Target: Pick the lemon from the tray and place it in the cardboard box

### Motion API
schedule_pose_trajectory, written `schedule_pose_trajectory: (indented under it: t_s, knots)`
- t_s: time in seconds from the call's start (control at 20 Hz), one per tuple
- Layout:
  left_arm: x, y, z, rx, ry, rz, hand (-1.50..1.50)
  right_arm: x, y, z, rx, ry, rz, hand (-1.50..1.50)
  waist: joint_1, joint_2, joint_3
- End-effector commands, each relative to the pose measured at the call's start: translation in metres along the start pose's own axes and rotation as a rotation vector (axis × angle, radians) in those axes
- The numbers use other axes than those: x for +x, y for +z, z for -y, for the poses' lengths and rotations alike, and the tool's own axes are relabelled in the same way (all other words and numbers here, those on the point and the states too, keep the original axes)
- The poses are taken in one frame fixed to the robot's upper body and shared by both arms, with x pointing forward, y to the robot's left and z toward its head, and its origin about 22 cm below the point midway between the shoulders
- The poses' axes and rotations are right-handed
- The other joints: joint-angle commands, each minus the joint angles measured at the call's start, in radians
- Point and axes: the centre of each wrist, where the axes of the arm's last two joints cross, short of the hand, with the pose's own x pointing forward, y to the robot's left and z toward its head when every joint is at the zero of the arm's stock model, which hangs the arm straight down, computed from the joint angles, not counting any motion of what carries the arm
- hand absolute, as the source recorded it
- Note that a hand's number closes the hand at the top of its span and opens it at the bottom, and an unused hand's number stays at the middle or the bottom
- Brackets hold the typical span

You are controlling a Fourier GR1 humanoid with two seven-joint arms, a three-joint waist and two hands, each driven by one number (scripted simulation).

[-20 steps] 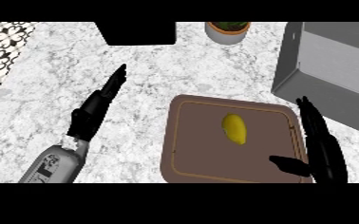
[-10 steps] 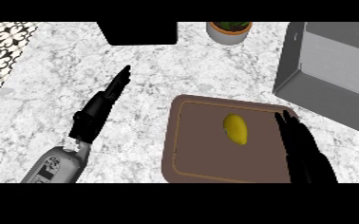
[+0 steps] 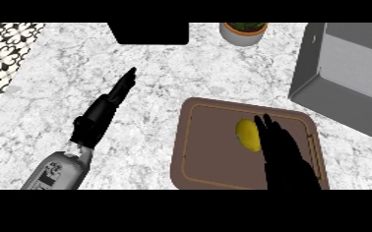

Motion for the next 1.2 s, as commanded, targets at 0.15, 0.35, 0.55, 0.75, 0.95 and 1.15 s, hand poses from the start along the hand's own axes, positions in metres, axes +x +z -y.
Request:
schedule_pose_trajectory:
  t_s: [0.15,0.35,0.55,0.75,0.95,1.15]
  knots:
    - [0.001,-0.007,-0.002,0.007,0.008,0.001,0.0,0.033,-0.031,-0.009,0.031,0.022,-0.148,-1.5,0.002,0.003,0.002]
    - [0.012,-0.004,-0.002,-0.001,0.003,-0.002,0.0,0.015,-0.043,-0.034,0.061,0.046,-0.197,-1.5,0.001,0.002,0.003]
    - [0.013,-0.011,0.008,-0.002,-0.007,0.013,0.0,0.015,-0.064,-0.037,0.09,0.056,-0.222,-1.5,-0.001,0.003,0.003]
    - [-0.013,0.003,-0.005,0.005,-0.003,-0.001,0.0,0.005,-0.064,-0.045,0.057,0.043,-0.206,-1.5,-0.003,0.002,0.003]
    - [0.011,-0.008,-0.012,0.01,-0.002,0.002,0.0,-0.004,-0.06,-0.066,0.038,0.079,-0.166,-1.5,-0.003,0.001,0.003]
    - [-0.003,0.005,-0.002,0.021,0.01,-0.005,0.0,0.011,-0.046,-0.051,0.039,0.065,-0.2,-1.5,-0.004,0.001,0.003]
